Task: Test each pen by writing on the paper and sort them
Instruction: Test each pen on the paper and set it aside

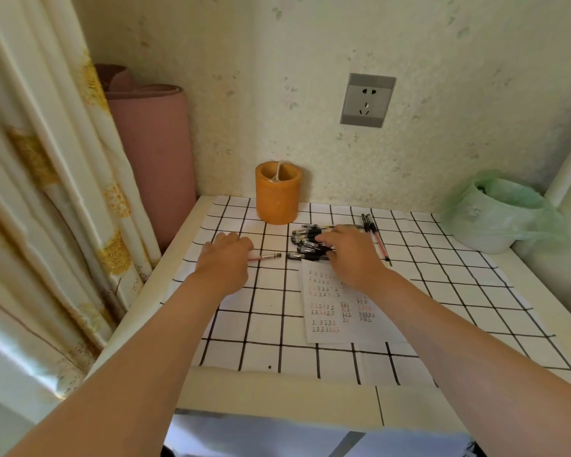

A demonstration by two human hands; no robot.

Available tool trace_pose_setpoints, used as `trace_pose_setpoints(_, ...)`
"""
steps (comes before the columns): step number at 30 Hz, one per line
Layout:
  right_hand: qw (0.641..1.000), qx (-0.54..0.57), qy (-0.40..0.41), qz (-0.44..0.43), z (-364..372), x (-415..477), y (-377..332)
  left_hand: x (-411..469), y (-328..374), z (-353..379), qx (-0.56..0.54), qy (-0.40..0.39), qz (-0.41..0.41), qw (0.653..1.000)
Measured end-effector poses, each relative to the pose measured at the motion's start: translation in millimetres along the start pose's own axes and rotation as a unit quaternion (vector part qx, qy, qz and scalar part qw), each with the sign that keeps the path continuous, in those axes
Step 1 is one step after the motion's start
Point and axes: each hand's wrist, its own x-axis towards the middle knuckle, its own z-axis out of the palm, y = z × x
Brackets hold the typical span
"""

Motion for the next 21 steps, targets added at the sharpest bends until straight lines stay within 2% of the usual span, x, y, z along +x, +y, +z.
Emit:
trace_pose_setpoints(7,0.997,0.022,0.059,-0.034,-14.1,-5.6,-8.1,-3.9,6.2,-6.0,0.012,-0.013,0.012,1.000)
trace_pose_setpoints(9,0.995,0.048,0.072,-0.057,-17.8,-9.4,-12.5,-2.9,11.0,-10.9,0.001,0.007,0.033,0.999)
trace_pose_setpoints(12,0.989,0.085,0.060,-0.102,-24.0,-17.1,-23.1,-2.6,23.2,-20.5,-0.056,0.056,0.085,0.993)
trace_pose_setpoints(16,0.987,0.081,0.022,-0.134,-29.3,-27.1,-31.0,-8.9,42.9,-26.3,-0.157,0.077,0.153,0.973)
trace_pose_setpoints(21,0.991,0.102,0.019,-0.089,-38.1,-41.4,-21.8,-14.4,53.1,-29.7,-0.187,0.053,0.142,0.971)
